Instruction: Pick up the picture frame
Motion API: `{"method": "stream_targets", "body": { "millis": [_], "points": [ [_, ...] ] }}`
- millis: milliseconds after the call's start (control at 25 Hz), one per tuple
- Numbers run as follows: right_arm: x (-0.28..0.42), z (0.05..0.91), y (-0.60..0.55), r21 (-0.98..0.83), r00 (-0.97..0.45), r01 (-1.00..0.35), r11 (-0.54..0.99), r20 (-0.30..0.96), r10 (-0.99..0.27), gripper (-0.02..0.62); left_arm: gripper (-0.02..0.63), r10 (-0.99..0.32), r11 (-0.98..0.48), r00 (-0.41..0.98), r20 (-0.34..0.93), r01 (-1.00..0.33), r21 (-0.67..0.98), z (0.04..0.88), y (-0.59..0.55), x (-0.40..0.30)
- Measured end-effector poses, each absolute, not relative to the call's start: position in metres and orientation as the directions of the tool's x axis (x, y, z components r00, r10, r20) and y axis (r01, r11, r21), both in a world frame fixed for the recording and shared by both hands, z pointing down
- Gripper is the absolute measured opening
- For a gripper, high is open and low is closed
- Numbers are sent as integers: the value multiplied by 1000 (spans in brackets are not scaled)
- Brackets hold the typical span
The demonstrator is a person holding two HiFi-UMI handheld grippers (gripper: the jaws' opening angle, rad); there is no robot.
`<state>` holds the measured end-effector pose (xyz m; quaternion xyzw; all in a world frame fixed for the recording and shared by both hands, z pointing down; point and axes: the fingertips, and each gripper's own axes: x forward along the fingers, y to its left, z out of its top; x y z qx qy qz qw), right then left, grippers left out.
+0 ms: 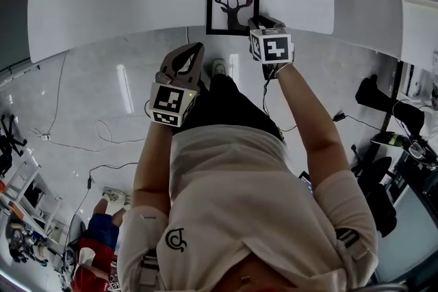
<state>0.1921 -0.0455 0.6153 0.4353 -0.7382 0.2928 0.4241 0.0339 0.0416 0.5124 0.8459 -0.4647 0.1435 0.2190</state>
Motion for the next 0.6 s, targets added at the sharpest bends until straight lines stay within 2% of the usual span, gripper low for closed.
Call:
{"method": "stream_targets", "body": {
  "millis": [360,520,600],
  "points": [
    [200,615,-35,-62,-269,-886,459,876,-401,106,14,-738,-490,571,358,-819,298,519,33,44],
    [201,614,-35,-59,-281,-874,482,871,-403,106,17,-764,-466,549,340,-833,298,535,22,40],
    [198,613,-36,-68,-297,-868,492,864,-406,107,30,-754,-449,560,343,-821,353,547,19,41]
  ]
}}
